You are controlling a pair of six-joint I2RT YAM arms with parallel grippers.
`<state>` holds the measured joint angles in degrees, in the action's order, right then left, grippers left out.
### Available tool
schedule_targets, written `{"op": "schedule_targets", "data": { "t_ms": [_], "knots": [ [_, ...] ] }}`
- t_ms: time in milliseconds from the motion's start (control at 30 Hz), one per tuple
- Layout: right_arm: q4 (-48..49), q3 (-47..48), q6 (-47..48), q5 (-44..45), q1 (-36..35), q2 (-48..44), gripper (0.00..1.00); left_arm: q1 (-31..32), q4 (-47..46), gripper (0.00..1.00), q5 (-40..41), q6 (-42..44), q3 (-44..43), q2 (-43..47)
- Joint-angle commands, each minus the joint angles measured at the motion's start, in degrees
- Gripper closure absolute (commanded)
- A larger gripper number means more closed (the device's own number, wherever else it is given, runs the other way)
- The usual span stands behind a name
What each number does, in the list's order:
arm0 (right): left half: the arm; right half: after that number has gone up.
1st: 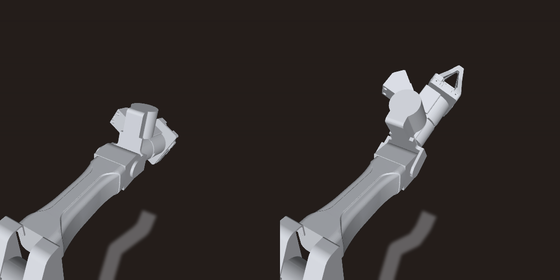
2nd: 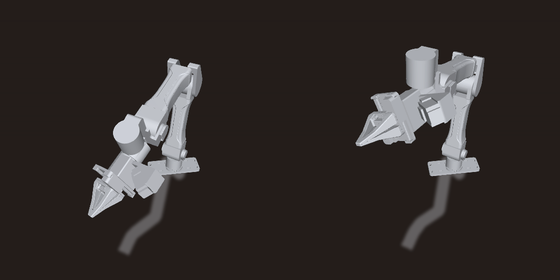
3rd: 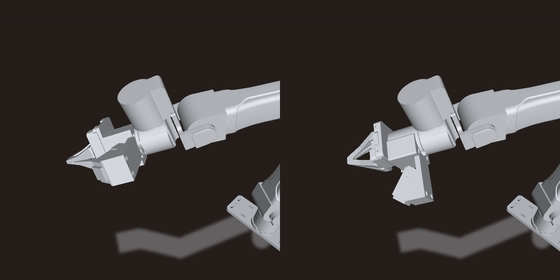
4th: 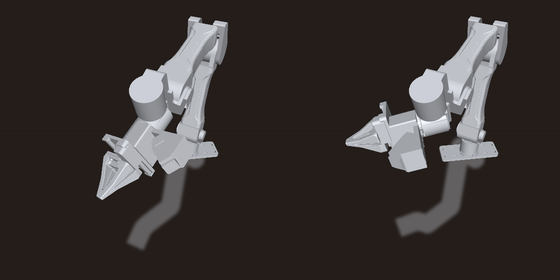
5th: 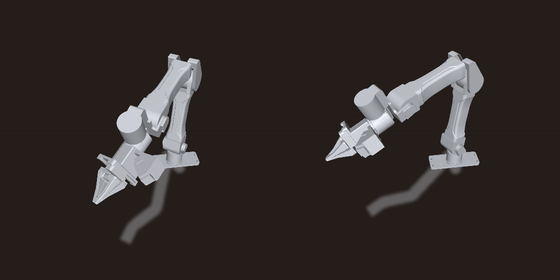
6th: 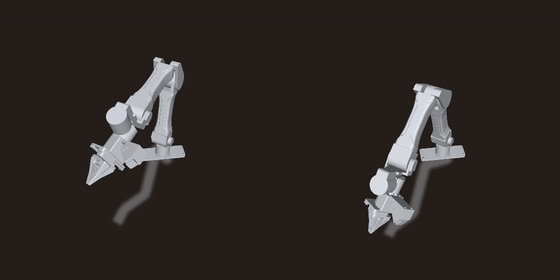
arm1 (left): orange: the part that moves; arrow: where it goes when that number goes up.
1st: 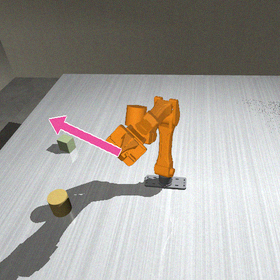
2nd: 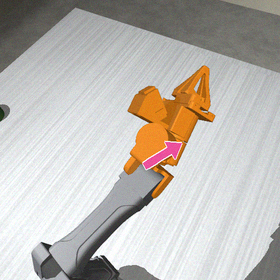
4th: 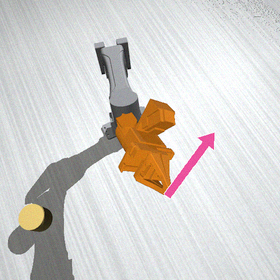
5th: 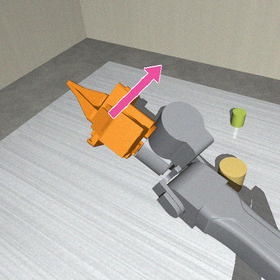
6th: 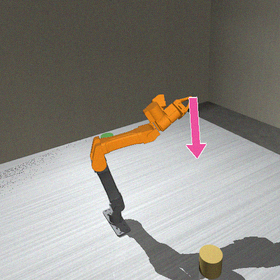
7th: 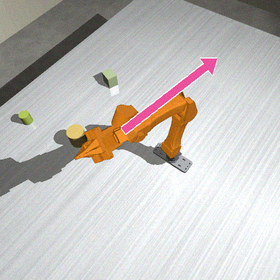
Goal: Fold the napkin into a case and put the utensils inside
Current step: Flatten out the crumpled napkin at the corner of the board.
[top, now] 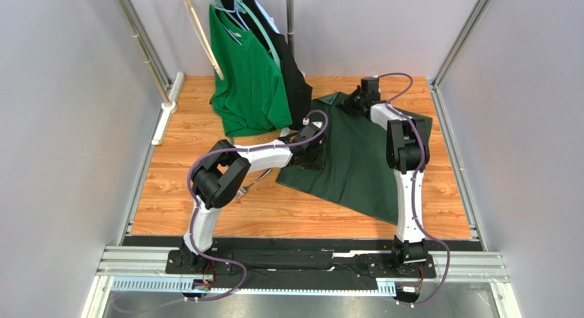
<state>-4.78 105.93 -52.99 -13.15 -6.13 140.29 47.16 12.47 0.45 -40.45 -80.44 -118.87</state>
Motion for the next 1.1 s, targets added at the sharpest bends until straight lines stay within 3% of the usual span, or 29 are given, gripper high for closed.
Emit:
{"op": "schedule_targets", "data": {
  "t_ms": [0, 233, 433, 533, 633, 733, 900, 1000, 1033, 1067],
  "knots": [
    [3.9, 2.8, -3.6, -0.7, 0.0, 3.5, 1.00, 0.4, 2.0, 0.97, -2.4, -2.4, -0.7, -2.5],
    [11.2, 8.9, -9.2, -4.4, -2.2, 9.2, 1.00, 0.3, 1.9, 0.97, -2.9, -2.4, -0.3, -3.1],
    [12.1, 36.5, -13.2, -8.9, -5.2, 24.1, 1.00, 0.3, 2.2, 0.97, -2.5, -1.7, 1.0, -1.3],
    [22.9, 34.5, -17.8, -6.6, -4.6, 22.1, 1.00, 0.3, 2.1, 0.97, -1.9, -0.3, 2.7, 1.6],
    [11.6, 37.7, -10.2, -3.3, -3.9, 18.0, 1.00, 0.4, 3.8, 0.96, -1.0, 1.3, 2.8, 4.1],
    [-2.2, 29.5, -3.0, -4.2, -1.9, 8.9, 0.98, 0.4, 4.8, 0.91, -1.8, 2.8, 2.2, 6.1],
    [-16.2, 4.1, 10.4, 1.5, 1.9, -9.7, 0.85, 1.4, 4.9, 0.77, -3.8, 6.6, 2.5, 10.8],
    [-25.8, -5.4, 19.1, 6.8, 3.4, -18.6, 0.75, 1.9, 8.3, 0.63, -3.8, 8.5, 1.5, 13.0],
    [-28.8, -8.3, 20.8, 10.0, 3.8, -20.5, 0.64, 1.8, 9.1, 0.61, -4.5, 8.5, 0.8, 12.9],
    [-28.9, -11.4, 22.8, 11.2, 3.9, -24.4, 0.60, 1.7, 10.5, 0.62, -4.4, 8.7, -0.1, 11.5]
  ]
}}
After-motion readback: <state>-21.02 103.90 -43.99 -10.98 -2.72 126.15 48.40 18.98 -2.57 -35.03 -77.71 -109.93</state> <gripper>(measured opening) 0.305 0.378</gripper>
